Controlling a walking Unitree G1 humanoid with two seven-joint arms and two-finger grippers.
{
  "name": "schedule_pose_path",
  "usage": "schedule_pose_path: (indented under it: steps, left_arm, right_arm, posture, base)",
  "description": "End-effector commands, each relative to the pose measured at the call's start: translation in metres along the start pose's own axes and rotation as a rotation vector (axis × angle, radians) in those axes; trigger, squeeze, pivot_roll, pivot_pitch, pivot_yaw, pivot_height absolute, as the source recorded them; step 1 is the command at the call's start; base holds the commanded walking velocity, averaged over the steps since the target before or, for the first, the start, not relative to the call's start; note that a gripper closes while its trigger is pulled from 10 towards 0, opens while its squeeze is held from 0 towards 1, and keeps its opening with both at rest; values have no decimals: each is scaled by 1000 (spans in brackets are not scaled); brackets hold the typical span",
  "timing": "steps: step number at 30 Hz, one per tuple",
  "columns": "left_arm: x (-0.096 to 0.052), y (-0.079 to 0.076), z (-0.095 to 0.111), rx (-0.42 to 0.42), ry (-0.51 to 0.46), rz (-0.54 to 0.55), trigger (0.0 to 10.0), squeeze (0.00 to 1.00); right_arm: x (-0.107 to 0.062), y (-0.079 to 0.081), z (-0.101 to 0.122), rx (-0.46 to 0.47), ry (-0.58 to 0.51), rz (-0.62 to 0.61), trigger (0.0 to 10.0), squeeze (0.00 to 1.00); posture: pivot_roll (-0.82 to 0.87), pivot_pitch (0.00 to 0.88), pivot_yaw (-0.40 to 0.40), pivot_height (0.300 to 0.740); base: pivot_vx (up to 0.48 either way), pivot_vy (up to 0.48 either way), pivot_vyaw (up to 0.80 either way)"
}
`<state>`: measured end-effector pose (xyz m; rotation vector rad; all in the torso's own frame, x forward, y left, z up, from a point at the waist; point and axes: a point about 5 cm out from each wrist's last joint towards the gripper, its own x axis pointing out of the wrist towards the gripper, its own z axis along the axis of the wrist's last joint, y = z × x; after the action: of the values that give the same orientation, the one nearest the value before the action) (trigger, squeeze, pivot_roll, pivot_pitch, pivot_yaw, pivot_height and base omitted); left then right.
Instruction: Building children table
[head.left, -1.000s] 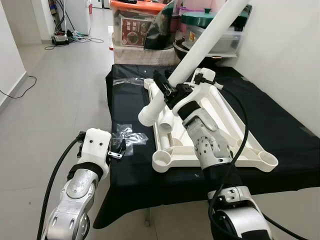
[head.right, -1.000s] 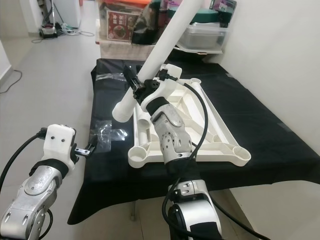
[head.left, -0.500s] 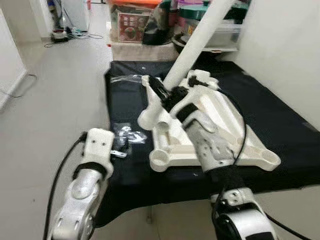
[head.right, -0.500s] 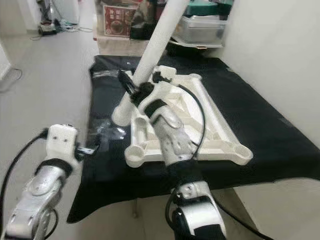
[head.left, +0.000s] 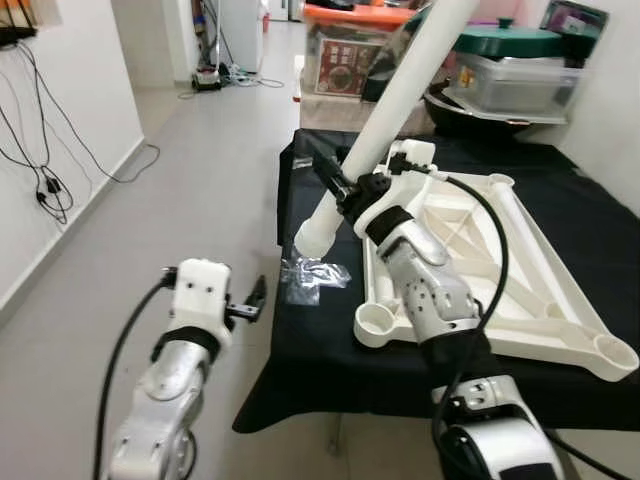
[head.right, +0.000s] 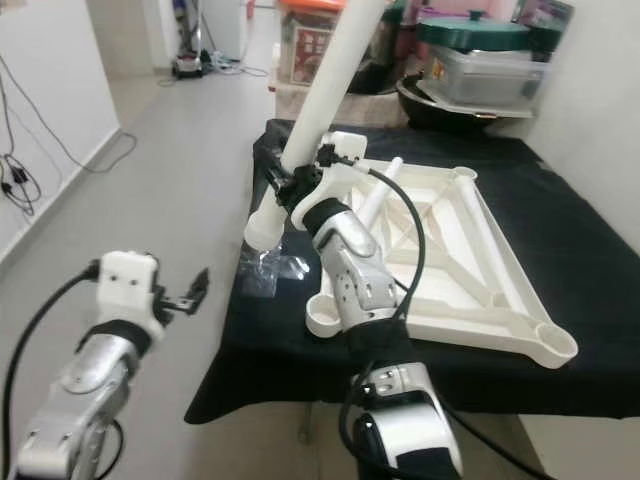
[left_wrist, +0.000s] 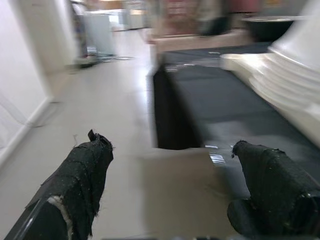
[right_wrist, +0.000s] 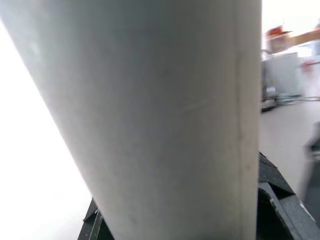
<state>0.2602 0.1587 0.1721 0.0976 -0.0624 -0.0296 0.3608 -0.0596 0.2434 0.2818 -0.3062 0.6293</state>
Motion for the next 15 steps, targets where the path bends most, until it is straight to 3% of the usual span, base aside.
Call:
schedule_pose_path:
  steps: [1,10,15]
  left_arm:
    - [1,-4,-2,-5,4,-21,10000,0]
    - [2,-5,-3,-23,14,-26,10000,0]
    - [3,-8,-3,-60,27,-43,10000,0]
  right_arm:
    - [-2,-6,2,-21,4,-16,10000,0]
    - [-3,-7,1,-33,12,-19,10000,0]
    - [-3,-7,0,-33,16,-19,10000,0]
  posture:
    - [155,0,-107,740]
    - [151,0,-104,740]
    - [154,0,-104,740]
  base:
    - [0,0,0]
    - [0,0,0]
    - [0,480,0]
